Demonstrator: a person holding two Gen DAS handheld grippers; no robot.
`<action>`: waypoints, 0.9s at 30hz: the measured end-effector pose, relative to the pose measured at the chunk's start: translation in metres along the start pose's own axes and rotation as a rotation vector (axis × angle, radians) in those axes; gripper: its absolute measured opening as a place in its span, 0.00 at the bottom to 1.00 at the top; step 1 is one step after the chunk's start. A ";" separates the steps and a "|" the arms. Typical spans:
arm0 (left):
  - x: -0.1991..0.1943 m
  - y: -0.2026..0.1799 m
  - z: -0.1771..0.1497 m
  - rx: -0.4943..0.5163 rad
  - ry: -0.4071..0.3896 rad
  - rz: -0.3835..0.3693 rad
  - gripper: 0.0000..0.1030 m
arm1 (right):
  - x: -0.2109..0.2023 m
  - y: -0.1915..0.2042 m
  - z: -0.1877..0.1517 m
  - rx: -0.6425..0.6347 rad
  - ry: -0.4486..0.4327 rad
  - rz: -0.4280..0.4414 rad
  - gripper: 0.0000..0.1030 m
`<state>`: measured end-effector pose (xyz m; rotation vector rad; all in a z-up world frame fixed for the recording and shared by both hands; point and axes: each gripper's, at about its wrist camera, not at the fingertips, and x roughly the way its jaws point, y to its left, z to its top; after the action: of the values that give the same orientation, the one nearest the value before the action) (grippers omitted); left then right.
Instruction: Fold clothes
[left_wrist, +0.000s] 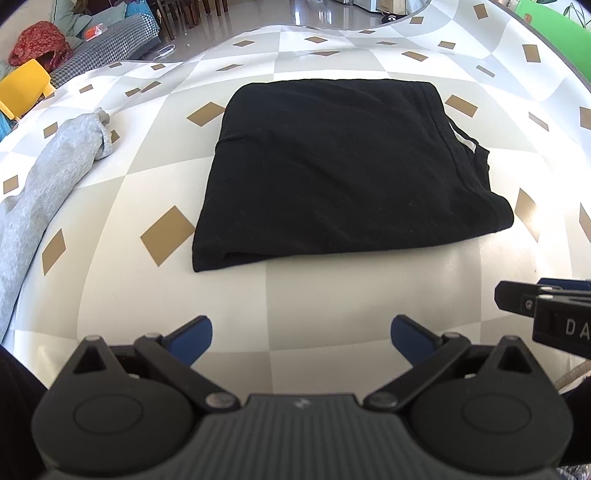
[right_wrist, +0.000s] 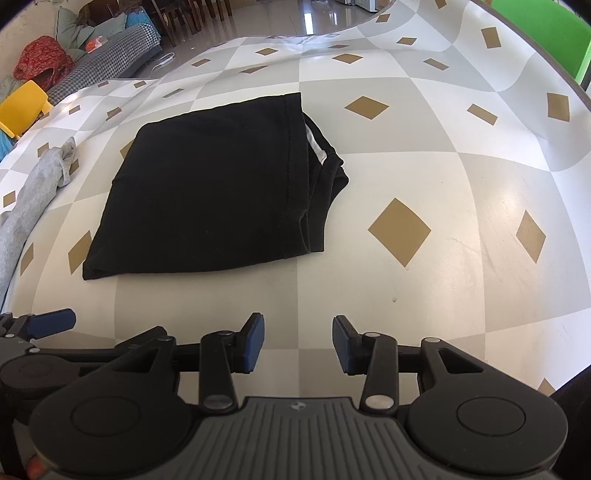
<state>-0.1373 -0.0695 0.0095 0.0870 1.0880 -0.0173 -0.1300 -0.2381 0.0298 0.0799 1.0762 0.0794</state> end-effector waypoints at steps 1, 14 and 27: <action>0.000 -0.001 0.000 -0.002 0.000 0.001 1.00 | 0.000 -0.001 0.000 0.001 -0.001 -0.002 0.39; -0.002 -0.011 -0.003 0.019 -0.003 -0.022 1.00 | -0.005 -0.014 -0.004 0.044 -0.008 -0.040 0.39; -0.009 -0.018 -0.003 0.035 -0.028 -0.030 1.00 | -0.008 -0.019 -0.006 0.057 -0.015 -0.056 0.39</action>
<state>-0.1447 -0.0870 0.0147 0.1018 1.0616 -0.0649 -0.1385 -0.2578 0.0320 0.1017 1.0656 -0.0027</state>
